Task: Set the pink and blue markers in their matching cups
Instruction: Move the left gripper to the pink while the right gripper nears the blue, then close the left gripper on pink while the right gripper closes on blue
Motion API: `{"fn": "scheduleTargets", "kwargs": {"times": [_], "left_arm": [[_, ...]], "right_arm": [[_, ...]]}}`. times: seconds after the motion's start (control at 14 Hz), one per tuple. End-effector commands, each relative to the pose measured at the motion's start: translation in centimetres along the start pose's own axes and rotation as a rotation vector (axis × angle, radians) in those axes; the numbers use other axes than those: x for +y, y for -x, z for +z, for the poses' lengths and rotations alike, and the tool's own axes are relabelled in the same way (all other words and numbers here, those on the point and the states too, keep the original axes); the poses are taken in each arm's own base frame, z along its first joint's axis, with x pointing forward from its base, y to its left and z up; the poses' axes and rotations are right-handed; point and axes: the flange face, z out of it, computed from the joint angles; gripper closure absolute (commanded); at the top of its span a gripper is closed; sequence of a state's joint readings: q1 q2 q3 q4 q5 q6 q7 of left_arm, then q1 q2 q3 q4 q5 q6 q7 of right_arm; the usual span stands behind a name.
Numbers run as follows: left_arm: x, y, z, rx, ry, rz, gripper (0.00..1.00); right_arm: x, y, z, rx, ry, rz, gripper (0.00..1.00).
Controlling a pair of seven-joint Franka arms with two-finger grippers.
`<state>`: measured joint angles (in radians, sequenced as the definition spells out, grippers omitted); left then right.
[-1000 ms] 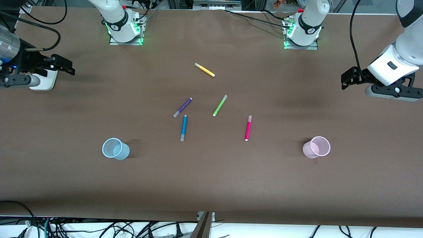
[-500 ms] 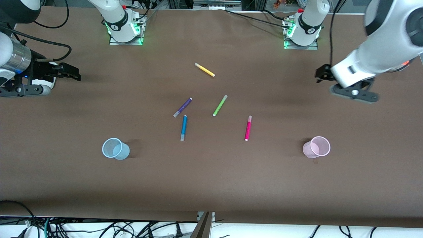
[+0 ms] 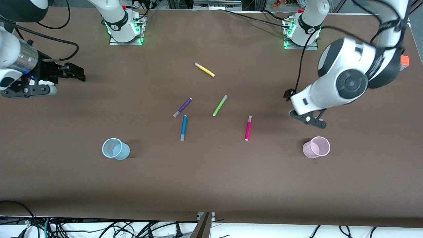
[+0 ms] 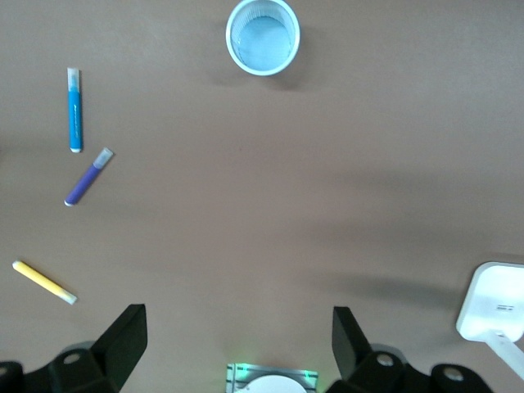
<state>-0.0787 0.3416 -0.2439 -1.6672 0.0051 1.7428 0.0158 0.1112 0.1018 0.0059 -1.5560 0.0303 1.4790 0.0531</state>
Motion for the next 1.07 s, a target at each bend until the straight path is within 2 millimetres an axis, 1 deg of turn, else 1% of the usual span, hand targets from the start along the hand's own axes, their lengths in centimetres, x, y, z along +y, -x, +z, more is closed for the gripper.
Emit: {"fn": "scheduleTargets", "kwargs": {"times": [0.0, 0.14, 0.21, 0.36, 0.43, 0.5, 0.64, 0.71, 0.86, 0.93, 1.0], "left_arm": [[4.0, -2.1, 2.3, 0.025, 0.016, -0.061, 0.00], [7.9, -3.6, 5.4, 0.041, 0.003, -0.121, 0.00], [9.1, -4.3, 7.2, 0.050, 0.006, -0.149, 0.00], [9.9, -5.3, 10.8, 0.079, -0.005, -0.157, 0.00], [11.0, -5.6, 12.7, 0.100, -0.022, -0.125, 0.00], [11.9, -5.9, 14.6, 0.117, -0.021, -0.116, 0.00], [12.6, -6.0, 17.8, 0.152, -0.004, -0.110, 0.00], [12.7, -6.0, 19.0, 0.173, -0.005, -0.099, 0.00], [12.6, -6.1, 20.1, 0.183, -0.040, -0.057, 0.00], [12.5, -6.2, 20.5, 0.180, -0.049, -0.038, 0.12], [12.7, -6.1, 20.6, 0.182, -0.064, -0.017, 0.39]], "right_arm": [[-3.2, -2.0, 2.3, -0.018, 0.025, 0.053, 0.00], [-5.4, -3.9, 5.7, -0.046, 0.031, 0.042, 0.00], [-6.6, -4.8, 7.4, -0.052, 0.036, 0.027, 0.00], [-8.3, -6.4, 10.0, -0.037, 0.039, 0.071, 0.00], [-9.7, -7.0, 11.3, -0.036, 0.044, 0.077, 0.00], [-10.8, -7.7, 13.0, -0.037, 0.049, 0.092, 0.00], [-12.7, -9.0, 15.7, -0.019, 0.054, 0.120, 0.00], [-13.3, -9.6, 17.0, -0.012, 0.051, 0.130, 0.00], [-15.5, -10.5, 19.7, 0.012, 0.049, 0.160, 0.00], [-16.9, -11.0, 21.3, 0.027, 0.046, 0.187, 0.00], [-18.3, -11.4, 22.7, 0.050, 0.041, 0.208, 0.00]]}}
